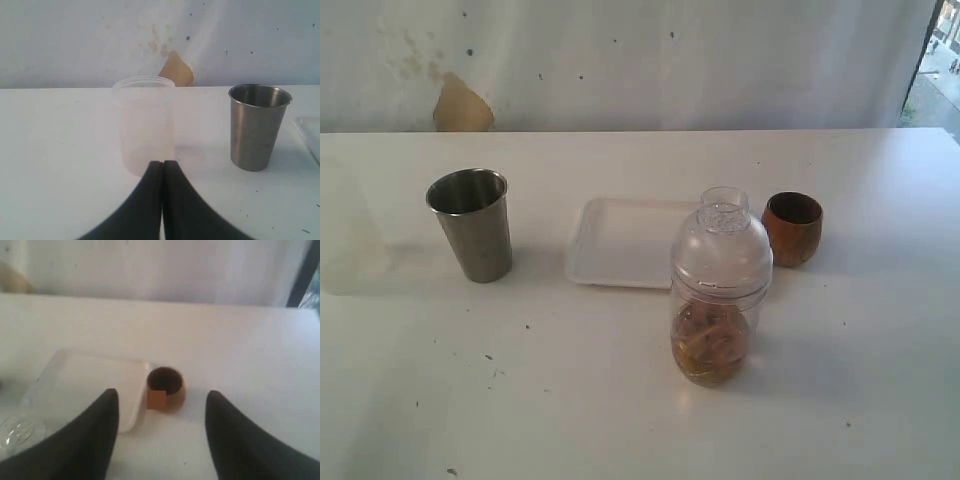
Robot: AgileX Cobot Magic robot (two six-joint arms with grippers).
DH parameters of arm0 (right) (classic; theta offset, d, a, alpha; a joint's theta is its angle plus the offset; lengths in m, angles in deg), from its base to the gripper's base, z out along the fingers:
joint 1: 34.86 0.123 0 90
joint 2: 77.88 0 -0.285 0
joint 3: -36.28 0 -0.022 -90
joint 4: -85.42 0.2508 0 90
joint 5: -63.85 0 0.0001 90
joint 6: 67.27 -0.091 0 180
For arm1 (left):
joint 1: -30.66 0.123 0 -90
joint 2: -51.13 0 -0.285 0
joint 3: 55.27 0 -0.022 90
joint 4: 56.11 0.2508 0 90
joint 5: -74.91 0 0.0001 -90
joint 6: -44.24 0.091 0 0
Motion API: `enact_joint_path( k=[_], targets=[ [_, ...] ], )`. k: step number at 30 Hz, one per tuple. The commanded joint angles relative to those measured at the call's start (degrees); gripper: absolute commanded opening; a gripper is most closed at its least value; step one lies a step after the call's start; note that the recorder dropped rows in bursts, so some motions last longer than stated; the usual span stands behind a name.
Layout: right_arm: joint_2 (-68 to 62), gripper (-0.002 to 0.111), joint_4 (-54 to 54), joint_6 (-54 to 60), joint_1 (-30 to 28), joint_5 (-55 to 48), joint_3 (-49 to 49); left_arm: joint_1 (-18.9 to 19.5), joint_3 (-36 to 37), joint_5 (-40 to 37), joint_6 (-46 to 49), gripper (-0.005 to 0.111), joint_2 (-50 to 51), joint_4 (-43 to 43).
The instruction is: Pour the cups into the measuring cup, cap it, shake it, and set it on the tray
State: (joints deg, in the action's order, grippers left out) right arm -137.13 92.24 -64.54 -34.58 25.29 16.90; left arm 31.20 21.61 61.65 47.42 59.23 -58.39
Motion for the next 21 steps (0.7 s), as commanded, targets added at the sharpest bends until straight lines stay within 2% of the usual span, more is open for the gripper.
enact_joint_path(
  k=[1, 5, 8, 12, 15, 18, 21],
  targets=[
    [-9.22, 0.062, 14.51, 13.8, -0.27, -11.1, 7.12, 0.26, 0.33, -0.08, -0.03, 0.0, -0.32, 0.06],
    [-16.0, 0.062, 28.02, 23.58, 0.95, -18.4, 10.67, 0.26, 0.33, -0.08, -0.03, 0.0, -0.32, 0.06],
    [-20.61, 0.06, 27.85, 24.98, 5.43, -24.05, 12.67, 0.26, 0.33, -0.08, -0.03, 0.0, -0.32, 0.06],
    [-25.05, 0.06, 20.18, 23.38, 13.2, -21.67, 12.93, 0.26, 0.33, -0.08, -0.03, 0.0, -0.32, 0.06],
    [-27.13, 0.06, 8.29, 16.03, 18.3, -16.88, 13.0, 0.26, 0.33, -0.08, -0.03, 0.0, -0.32, 0.06],
    [-28.64, 0.061, -1.64, 9.19, 21.23, -15.15, 13.6, 0.26, 0.33, -0.08, -0.03, 0.0, -0.32, 0.06],
    [-29.24, 0.063, -2.42, 6.83, 22.38, -14.71, 14.55, 0.26, 0.33, -0.08, -0.03, 0.0, -0.32, 0.06]
  ],
)
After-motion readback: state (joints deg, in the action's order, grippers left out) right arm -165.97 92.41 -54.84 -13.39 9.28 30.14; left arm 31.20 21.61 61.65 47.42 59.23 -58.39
